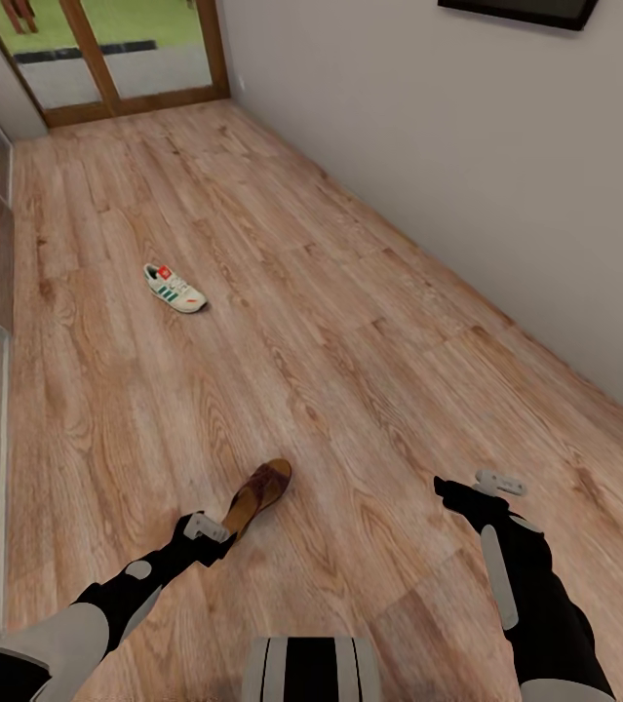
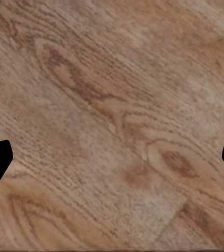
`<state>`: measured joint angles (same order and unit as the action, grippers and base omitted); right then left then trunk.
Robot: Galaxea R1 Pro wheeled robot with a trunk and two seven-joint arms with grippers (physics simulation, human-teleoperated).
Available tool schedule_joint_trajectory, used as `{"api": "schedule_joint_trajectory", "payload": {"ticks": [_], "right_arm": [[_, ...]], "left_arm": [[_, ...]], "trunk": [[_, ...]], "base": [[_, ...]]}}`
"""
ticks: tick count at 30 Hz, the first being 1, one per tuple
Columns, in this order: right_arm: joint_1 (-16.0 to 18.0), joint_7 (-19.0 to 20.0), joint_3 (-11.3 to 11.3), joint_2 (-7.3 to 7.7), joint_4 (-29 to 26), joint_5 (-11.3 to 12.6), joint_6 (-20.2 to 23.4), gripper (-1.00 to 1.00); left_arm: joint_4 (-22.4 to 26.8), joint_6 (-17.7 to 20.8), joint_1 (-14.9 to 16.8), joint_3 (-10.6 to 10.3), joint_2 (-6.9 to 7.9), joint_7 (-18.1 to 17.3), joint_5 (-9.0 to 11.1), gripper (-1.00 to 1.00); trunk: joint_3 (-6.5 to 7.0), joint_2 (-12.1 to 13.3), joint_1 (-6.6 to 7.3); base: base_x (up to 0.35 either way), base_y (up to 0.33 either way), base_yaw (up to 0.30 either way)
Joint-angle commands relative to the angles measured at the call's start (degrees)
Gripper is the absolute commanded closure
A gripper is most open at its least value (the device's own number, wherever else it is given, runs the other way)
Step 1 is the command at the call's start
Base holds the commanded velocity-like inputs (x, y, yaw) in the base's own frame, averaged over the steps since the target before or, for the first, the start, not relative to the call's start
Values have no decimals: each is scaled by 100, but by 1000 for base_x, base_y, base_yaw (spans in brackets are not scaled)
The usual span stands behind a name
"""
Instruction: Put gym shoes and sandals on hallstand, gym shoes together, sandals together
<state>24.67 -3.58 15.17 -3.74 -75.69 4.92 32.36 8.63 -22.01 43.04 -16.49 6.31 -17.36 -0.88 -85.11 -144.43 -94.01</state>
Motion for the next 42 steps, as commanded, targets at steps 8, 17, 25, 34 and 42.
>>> {"api": "schedule_joint_trajectory", "payload": {"ticks": [8,17,25,34,42], "right_arm": [[3,-37,4,-3,-8,53,24,-100],[3,-37,4,-3,-8,53,23,-100],[3,-37,1,-3,-8,52,23,-100],[3,-37,4,-3,-8,53,24,-100],[3,-37,4,-3,-8,53,23,-100]], "left_arm": [[-2,-23,3,-12,2,-4,-9,-100],[-2,-23,3,-12,2,-4,-12,-100],[-2,-23,3,-12,2,-4,-20,-100],[6,-23,3,-13,2,-4,-26,-100],[7,-23,1,-12,2,-4,-33,-100]], "trunk": [[-176,-8,-12],[-265,-12,-19],[-427,-19,-32],[-517,-23,-40],[-593,-26,-45]], "base": [[0,0,0],[0,0,0],[0,0,0],[0,0,0],[0,0,0]]}}
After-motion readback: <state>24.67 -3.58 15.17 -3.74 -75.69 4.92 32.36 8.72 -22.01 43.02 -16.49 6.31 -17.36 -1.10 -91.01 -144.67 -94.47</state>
